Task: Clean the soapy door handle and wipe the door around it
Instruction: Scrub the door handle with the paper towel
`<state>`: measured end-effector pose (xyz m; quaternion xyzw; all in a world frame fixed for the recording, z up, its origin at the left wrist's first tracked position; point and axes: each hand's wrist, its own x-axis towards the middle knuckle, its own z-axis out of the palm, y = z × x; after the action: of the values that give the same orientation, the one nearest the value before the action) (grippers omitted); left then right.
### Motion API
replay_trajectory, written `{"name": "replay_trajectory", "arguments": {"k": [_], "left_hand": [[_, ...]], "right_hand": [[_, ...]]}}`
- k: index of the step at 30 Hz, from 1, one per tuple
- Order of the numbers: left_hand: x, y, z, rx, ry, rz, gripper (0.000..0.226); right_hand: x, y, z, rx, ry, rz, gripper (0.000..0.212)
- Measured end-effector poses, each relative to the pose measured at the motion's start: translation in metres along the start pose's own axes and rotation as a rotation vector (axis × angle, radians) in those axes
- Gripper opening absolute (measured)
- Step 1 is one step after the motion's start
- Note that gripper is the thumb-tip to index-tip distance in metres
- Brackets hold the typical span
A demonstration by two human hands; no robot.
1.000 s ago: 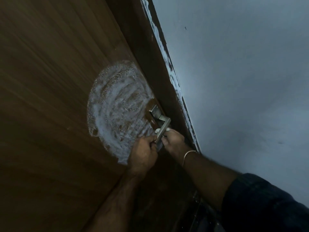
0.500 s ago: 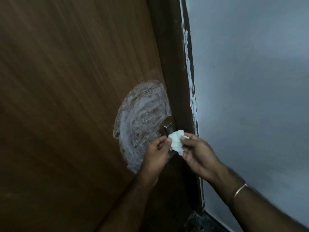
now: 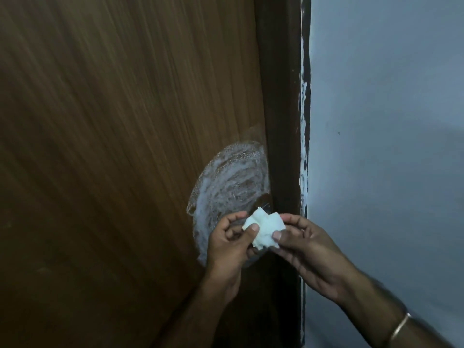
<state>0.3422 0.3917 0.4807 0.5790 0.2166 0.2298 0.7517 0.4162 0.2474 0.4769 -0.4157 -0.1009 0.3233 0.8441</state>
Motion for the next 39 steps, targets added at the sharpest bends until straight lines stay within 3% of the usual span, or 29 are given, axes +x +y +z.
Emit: {"name": "replay_trajectory", "arguments": {"k": [4, 8, 12, 14, 16, 19, 21, 24, 28, 32, 34, 39], "left_hand": [[-0.007, 0.0, -0.001, 0.225, 0.071, 0.062, 0.018], [-0.013, 0.007, 0.005, 0.098, -0.116, -0.118, 0.033], [-0.012, 0.007, 0.008, 0.083, -0.074, -0.193, 0.02], [-0.01, 0.006, 0.008, 0.022, -0.031, -0.227, 0.015], [-0.008, 0.008, 0.009, -0.093, 0.009, -0.248, 0.015], [-0.006, 0.011, 0.008, -0.268, 0.04, -0.258, 0.015], [-0.005, 0.013, 0.006, -0.293, 0.036, -0.247, 0.015], [-0.001, 0.018, 0.003, -0.236, -0.022, -0.211, 0.017], [0.003, 0.024, 0.001, 0.031, -0.107, -0.146, 0.04], [0.005, 0.029, 0.002, 0.277, -0.063, -0.023, 0.011], [0.006, 0.031, 0.002, 0.334, -0.048, 0.048, 0.005], [0.0, 0.035, 0.002, 0.298, -0.054, 0.059, 0.015]], "right_hand": [[0.0, 0.005, 0.002, -0.224, 0.133, -0.113, 0.032], [-0.006, 0.002, 0.006, -0.538, 0.055, -0.233, 0.022], [-0.013, 0.002, 0.01, -0.586, 0.014, -0.205, 0.011], [-0.013, 0.002, 0.009, -0.471, -0.012, -0.126, 0.01], [-0.009, 0.002, 0.008, -0.172, 0.017, -0.033, 0.009], [-0.004, 0.003, 0.002, 0.274, 0.132, 0.079, 0.024], [-0.006, 0.004, -0.005, 0.339, 0.206, 0.149, 0.023], [-0.005, 0.007, -0.013, 0.198, 0.223, 0.199, 0.024], [0.0, -0.001, -0.009, -0.248, -0.033, 0.123, 0.045], [0.001, -0.013, -0.004, -0.617, -0.176, -0.018, 0.032], [0.001, -0.019, -0.002, -0.687, -0.229, -0.047, 0.033], [0.002, -0.022, 0.001, -0.628, -0.309, -0.15, 0.045]]}}
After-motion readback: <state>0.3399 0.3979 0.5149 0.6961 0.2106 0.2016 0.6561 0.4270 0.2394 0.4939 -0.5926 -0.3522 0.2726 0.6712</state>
